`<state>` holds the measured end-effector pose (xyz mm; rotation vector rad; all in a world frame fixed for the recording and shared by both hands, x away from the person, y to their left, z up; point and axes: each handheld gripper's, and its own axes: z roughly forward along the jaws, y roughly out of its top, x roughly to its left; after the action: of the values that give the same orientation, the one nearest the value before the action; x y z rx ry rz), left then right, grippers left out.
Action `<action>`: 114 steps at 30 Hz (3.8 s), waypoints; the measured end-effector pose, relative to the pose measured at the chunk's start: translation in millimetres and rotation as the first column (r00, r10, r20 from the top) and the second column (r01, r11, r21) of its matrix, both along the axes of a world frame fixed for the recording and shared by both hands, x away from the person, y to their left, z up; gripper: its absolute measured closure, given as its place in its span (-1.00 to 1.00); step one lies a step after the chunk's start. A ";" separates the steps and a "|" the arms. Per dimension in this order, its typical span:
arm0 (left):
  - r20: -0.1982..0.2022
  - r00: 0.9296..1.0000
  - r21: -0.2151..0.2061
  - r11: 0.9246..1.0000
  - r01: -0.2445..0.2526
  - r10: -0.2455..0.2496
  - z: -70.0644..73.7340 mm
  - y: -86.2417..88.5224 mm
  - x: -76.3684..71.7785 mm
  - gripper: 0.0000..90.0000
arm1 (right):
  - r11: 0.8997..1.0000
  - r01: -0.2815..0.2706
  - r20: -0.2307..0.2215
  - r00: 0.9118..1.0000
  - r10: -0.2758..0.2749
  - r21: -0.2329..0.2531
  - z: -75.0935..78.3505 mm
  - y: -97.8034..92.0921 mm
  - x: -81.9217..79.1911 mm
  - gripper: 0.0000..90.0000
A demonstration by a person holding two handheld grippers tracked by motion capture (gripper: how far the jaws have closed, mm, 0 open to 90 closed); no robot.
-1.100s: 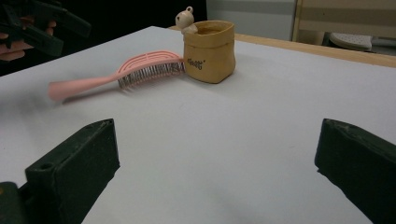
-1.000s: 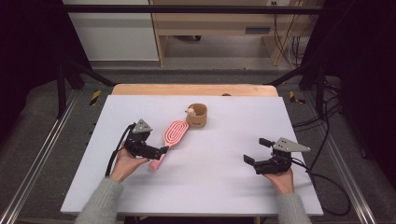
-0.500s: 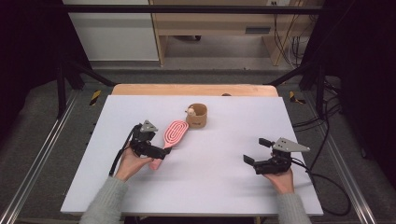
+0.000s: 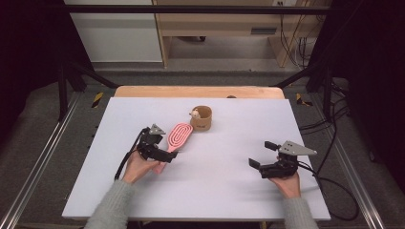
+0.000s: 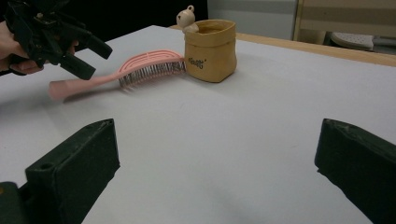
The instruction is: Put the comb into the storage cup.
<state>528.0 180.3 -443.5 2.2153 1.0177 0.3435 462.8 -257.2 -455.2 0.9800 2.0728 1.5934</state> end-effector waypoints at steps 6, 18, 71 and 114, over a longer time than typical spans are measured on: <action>-0.012 1.000 0.024 1.000 -0.012 0.012 -4.3 -2.4 2.4 -0.79 | 1.000 0.000 0.001 1.000 0.000 -0.001 -0.1 0.1 0.1 -1.00; -0.062 0.998 0.039 0.999 -0.028 0.030 -10.0 -4.9 6.9 -0.52 | 1.000 -0.001 0.001 1.000 0.001 -0.002 -0.3 0.3 0.3 -1.00; -0.103 0.993 0.175 0.984 -0.041 0.060 -11.2 -20.8 9.8 0.47 | 1.000 -0.002 -0.001 1.000 0.002 -0.004 -0.7 0.6 0.6 -1.00; -0.010 0.999 0.096 0.995 -0.031 0.032 10.5 1.4 -18.4 0.54 | 1.000 -0.007 -0.006 1.000 0.007 -0.005 -1.7 1.8 1.1 -0.99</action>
<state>509.6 181.7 -433.0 2.2909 1.0632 0.4020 463.9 -255.4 -456.8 0.9788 2.0853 1.5899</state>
